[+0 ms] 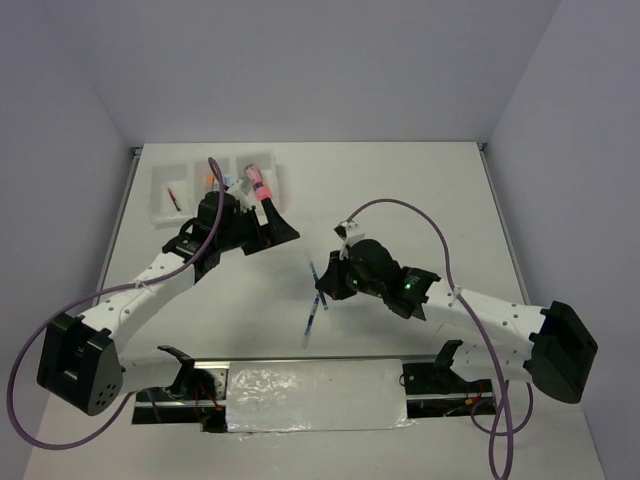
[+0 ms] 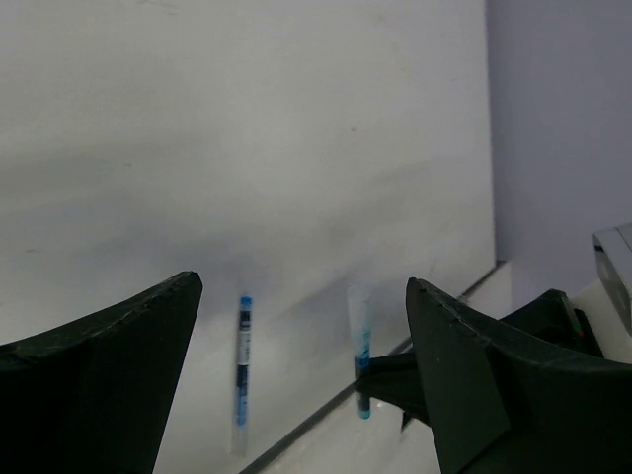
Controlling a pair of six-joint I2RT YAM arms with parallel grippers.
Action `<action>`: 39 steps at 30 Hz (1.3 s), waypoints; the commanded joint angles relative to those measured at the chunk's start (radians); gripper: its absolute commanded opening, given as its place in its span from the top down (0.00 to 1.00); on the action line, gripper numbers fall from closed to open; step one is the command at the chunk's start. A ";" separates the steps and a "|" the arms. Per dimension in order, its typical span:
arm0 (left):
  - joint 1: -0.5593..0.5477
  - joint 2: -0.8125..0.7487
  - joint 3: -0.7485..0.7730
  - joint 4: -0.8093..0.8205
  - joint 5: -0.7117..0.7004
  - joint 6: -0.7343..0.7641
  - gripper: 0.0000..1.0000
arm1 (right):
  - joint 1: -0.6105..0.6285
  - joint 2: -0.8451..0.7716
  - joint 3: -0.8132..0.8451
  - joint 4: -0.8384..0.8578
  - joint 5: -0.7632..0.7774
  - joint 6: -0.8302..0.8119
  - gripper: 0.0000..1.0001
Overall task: Sort the stationery into containers
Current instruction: Pick up the pen from the center of the board, then place the pen in the storage box.
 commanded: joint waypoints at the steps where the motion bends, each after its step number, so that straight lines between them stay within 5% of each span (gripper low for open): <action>1: -0.053 -0.033 -0.006 0.203 0.114 -0.098 0.03 | 0.006 -0.039 0.026 0.107 -0.098 0.009 1.00; 6: -0.141 -0.009 0.027 0.235 0.098 -0.101 0.08 | 0.006 -0.027 0.110 0.058 -0.107 -0.008 1.00; 9: -0.165 0.013 0.043 0.213 0.075 -0.089 0.30 | 0.006 -0.031 0.143 0.044 -0.097 -0.014 1.00; 14: -0.167 0.028 0.043 0.187 0.053 -0.078 0.38 | 0.006 -0.051 0.175 0.028 -0.060 -0.025 0.99; 20: -0.188 0.046 0.084 0.150 0.041 -0.040 0.91 | -0.014 0.009 0.233 0.014 -0.057 -0.061 0.95; 22: -0.188 0.047 0.093 0.135 0.009 -0.026 0.97 | -0.038 0.035 0.248 0.011 -0.064 -0.066 0.87; 23: -0.188 0.044 0.105 0.086 -0.011 -0.018 1.00 | -0.049 0.039 0.249 0.015 -0.071 -0.068 0.73; 25: -0.164 0.050 0.156 0.017 -0.134 0.018 1.00 | -0.086 0.030 0.242 0.005 -0.065 -0.074 0.39; 33: 0.222 0.264 0.504 -0.360 -0.601 0.254 1.00 | -0.178 -0.169 0.160 -0.189 0.100 -0.126 0.34; 39: 0.410 0.582 0.841 -0.477 -0.625 0.230 0.95 | -0.193 -0.238 0.094 -0.219 0.067 -0.155 0.34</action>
